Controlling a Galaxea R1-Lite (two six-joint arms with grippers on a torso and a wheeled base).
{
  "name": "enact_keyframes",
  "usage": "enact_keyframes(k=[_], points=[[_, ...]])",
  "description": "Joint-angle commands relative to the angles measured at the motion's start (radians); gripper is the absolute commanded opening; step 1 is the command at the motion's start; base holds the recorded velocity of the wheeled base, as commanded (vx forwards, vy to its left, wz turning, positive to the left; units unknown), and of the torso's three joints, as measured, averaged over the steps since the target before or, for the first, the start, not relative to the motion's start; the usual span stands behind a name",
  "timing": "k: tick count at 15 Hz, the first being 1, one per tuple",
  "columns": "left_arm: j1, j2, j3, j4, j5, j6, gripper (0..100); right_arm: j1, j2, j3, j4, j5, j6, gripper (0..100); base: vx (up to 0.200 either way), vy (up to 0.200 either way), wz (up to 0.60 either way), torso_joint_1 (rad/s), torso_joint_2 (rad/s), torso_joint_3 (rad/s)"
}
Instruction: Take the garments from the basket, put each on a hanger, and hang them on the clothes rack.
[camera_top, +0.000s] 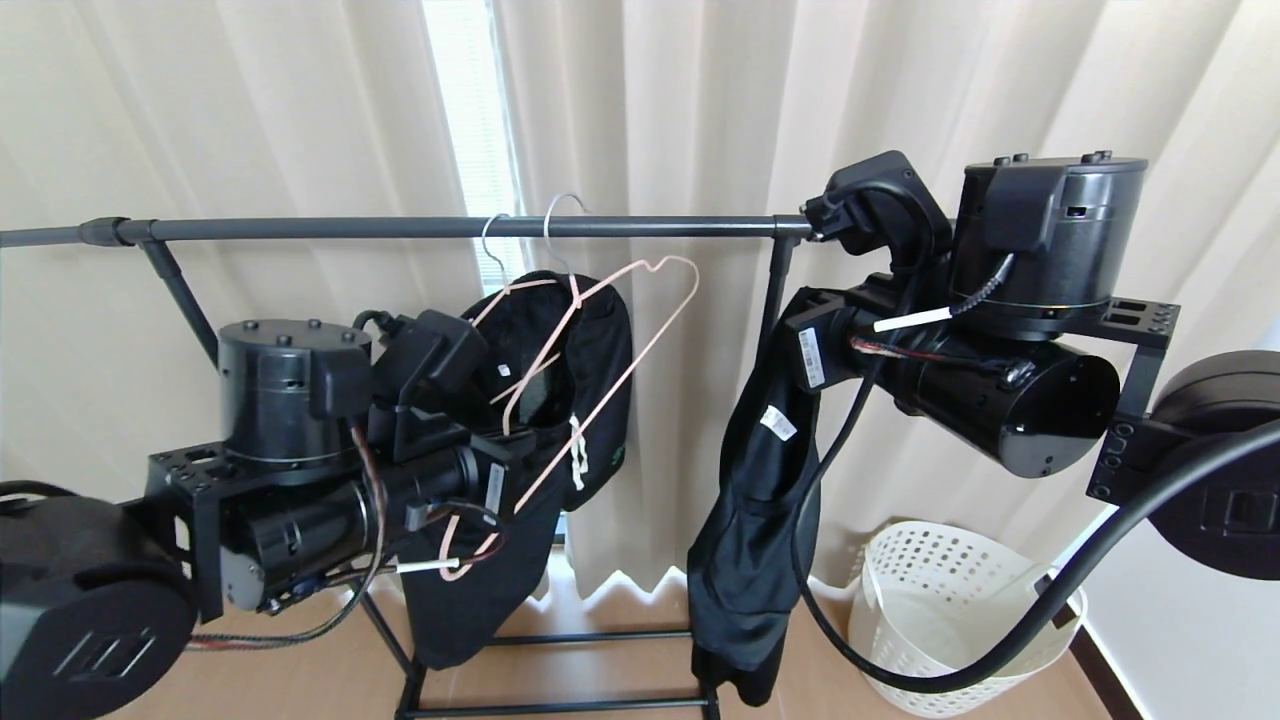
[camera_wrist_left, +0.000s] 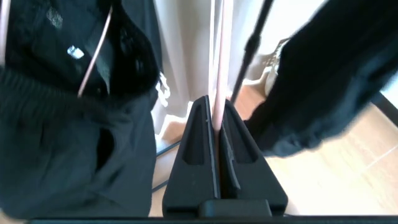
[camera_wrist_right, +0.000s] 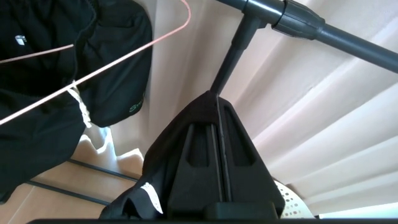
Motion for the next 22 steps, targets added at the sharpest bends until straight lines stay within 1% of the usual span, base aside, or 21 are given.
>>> enact_keyframes(k=[1, 3, 4, 6, 8, 12, 14, 15, 16, 20, 22], points=[[-0.008, -0.099, 0.125, -0.029, -0.001, 0.001, 0, -0.002, 0.012, -0.003, 0.000, 0.000, -0.003, 0, 0.000, 0.000, 0.00, 0.000, 0.00, 0.000], [-0.011, -0.122, 0.183, -0.076, -0.002, 0.001, 0, -0.004, 0.023, -0.005, 0.000, 0.000, -0.003, 0, 0.000, 0.000, 0.00, 0.000, 0.00, 0.000], [-0.040, -0.127, 0.238, -0.136, -0.001, 0.001, 0, -0.008, 0.040, -0.018, 0.000, 0.000, -0.003, 0, 0.000, 0.000, 0.00, 0.000, 0.00, 0.000], [-0.055, -0.129, 0.289, -0.188, -0.004, 0.007, 0, -0.013, 0.058, -0.023, 0.000, 0.000, -0.003, 0, 0.000, 0.000, 0.00, 0.000, 0.00, 0.000], [-0.077, -0.129, 0.291, -0.191, -0.002, 0.002, 0, -0.021, 0.060, -0.034, 0.000, -0.001, -0.003, 0, 0.000, 0.000, 0.00, 0.000, 0.00, 0.000], [-0.074, -0.130, 0.310, -0.193, -0.002, -0.002, 0, -0.050, 0.063, -0.052, 0.000, 0.000, -0.004, 0, 0.000, 0.000, 0.00, 0.000, 0.00, 0.000], [-0.072, -0.127, 0.309, -0.193, -0.004, -0.033, 0, -0.064, 0.065, -0.061, 0.000, 0.002, -0.007, 0, 0.000, 0.000, 0.00, 0.000, 0.00, 0.000], [-0.072, -0.125, 0.312, -0.193, -0.002, -0.061, 0, -0.079, 0.065, -0.077, 0.000, 0.008, -0.009, 0, 0.000, 0.000, 0.00, 0.000, 0.00, 0.000], [-0.074, -0.127, 0.317, -0.191, -0.002, -0.065, 0, -0.087, 0.068, -0.088, 0.000, 0.008, -0.009, 0, 0.000, 0.000, 0.00, 0.000, 0.00, 0.000], [-0.100, -0.135, 0.326, -0.193, 0.001, -0.059, 0, -0.091, 0.085, -0.075, -0.002, -0.004, -0.006, 0, 0.000, 0.000, 0.00, 0.000, 0.00, 0.000], [-0.100, -0.141, 0.333, -0.193, 0.001, -0.061, 0, -0.091, 0.080, -0.065, -0.002, -0.033, -0.006, 0, 0.000, 0.000, 0.00, 0.000, 0.00, 0.000]])
